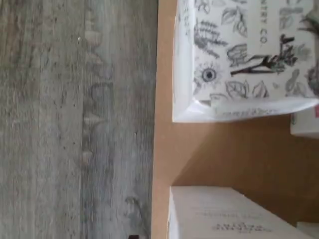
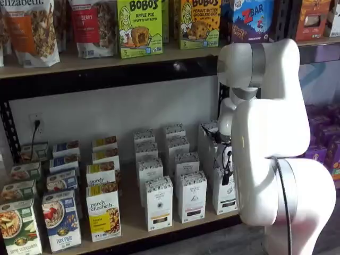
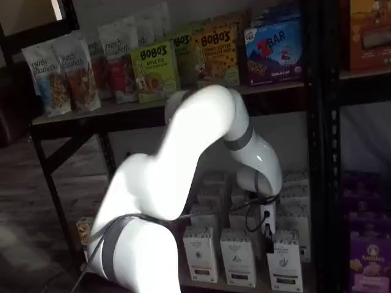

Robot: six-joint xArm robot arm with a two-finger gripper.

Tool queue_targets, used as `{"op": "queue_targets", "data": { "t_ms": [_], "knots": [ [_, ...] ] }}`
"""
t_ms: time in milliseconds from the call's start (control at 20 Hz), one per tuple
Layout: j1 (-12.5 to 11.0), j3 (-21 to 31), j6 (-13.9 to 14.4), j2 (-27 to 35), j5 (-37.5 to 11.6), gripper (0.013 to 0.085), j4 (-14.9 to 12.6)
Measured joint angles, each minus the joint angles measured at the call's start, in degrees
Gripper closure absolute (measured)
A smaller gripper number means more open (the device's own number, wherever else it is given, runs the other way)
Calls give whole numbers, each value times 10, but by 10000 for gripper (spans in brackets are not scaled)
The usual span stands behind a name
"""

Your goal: Pick up the white box with a green strip in the middle, on the bottom shelf, the sixth box from the left

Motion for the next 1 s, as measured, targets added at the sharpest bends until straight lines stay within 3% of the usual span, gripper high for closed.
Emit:
{"op": "queue_targets", "data": {
  "t_ms": [100,450,750,950,1000],
  "knots": [
    [1,-17,32,12,13,130,-36],
    [4,-42,69,34,20,130,-75],
    [1,-61,73,46,33,130,-83],
    [0,-66,69,49,37,250,-80],
    [0,-67,69,50,38,250,-80]
  ]
}}
